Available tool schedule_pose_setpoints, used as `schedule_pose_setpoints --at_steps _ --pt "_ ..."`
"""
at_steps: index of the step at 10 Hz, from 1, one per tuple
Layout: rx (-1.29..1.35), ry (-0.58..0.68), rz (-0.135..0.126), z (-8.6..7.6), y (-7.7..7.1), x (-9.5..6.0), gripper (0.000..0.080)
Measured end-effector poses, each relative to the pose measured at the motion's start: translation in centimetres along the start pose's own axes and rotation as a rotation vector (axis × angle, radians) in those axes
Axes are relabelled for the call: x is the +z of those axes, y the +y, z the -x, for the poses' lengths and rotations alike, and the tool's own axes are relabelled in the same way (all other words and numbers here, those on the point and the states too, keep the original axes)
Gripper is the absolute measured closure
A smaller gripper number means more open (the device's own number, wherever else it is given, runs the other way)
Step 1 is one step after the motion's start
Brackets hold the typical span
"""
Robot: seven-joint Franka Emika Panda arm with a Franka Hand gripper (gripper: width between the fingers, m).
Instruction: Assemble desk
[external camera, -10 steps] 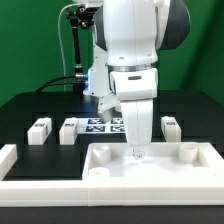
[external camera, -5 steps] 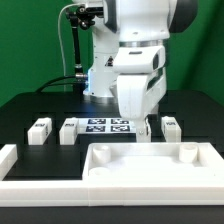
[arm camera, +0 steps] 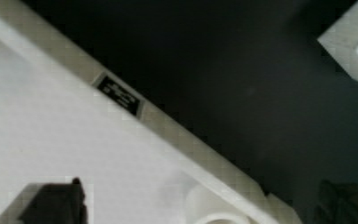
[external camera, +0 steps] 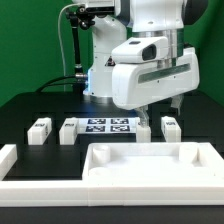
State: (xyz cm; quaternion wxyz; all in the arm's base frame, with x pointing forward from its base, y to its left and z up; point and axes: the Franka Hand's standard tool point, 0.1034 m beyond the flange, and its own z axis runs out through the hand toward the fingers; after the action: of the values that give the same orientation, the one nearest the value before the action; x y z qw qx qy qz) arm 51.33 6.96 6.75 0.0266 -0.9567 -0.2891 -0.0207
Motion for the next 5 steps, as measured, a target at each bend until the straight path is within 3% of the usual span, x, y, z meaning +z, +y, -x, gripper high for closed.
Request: schedule_pose_setpoints --at_steps 2,3,5 --pt "0.298 -0.018 -0.011 -1.0 -3.9 0.7 0.0151" --pt "0.485 -0.032 -0.032 -1.1 -4.6 1.0 0.0151" --pt "0.483 -0.061 -0.05 -0.7 -4.5 1.4 0.0151"
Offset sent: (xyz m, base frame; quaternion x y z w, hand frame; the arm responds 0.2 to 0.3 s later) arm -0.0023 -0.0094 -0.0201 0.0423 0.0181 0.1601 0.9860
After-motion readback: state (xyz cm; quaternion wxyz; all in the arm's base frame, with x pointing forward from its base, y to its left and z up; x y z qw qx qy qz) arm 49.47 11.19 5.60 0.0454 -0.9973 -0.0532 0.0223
